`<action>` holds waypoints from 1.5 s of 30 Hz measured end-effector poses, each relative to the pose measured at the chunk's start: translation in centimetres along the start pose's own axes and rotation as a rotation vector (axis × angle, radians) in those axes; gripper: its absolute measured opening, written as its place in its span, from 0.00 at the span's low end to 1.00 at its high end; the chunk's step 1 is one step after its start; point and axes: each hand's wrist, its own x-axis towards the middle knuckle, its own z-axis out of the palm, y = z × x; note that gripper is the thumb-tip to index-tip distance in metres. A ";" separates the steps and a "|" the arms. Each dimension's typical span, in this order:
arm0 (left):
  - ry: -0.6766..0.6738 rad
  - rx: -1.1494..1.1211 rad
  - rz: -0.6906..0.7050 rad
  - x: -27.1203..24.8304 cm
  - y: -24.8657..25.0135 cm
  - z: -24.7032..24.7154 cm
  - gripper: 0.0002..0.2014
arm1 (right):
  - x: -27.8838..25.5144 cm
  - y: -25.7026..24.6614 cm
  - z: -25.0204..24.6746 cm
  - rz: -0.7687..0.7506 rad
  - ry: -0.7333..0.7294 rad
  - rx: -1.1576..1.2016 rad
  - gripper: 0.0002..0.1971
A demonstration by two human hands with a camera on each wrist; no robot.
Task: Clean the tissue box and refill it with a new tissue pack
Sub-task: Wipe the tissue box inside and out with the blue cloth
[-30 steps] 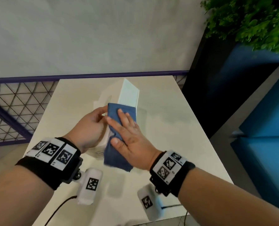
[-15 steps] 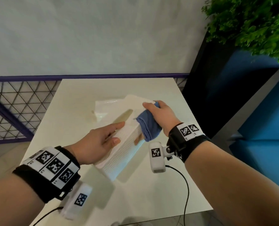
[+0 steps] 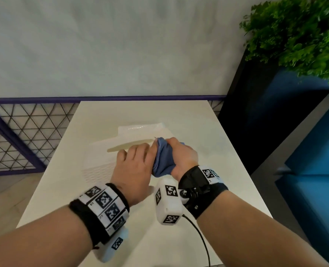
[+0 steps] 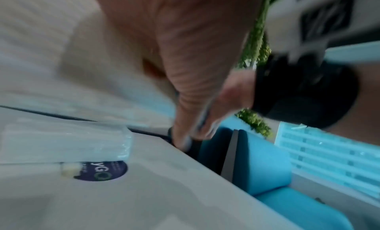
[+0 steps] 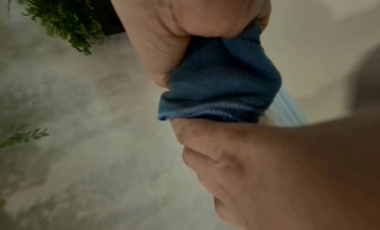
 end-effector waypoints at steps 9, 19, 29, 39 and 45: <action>0.169 -0.323 -0.281 0.4 -4.8 -0.8 0.50 | -1.9 -2.1 -3.8 -0.305 -0.066 0.015 0.11; 0.237 -0.720 -0.331 0.1 -2.9 -1.5 0.35 | -8.2 -3.4 2.0 -0.801 -0.376 -0.878 0.20; 0.310 -0.803 -0.369 -1.5 -3.2 -0.7 0.41 | -4.1 -3.3 1.4 -0.581 -0.146 -1.058 0.27; 0.337 -0.708 -0.337 -1.3 -3.8 -0.5 0.36 | -5.4 -1.7 1.9 -0.791 -0.324 -1.159 0.25; 0.273 -0.725 -0.309 -0.9 -3.2 -0.7 0.40 | -4.9 -1.8 2.8 -0.656 -0.134 -1.201 0.27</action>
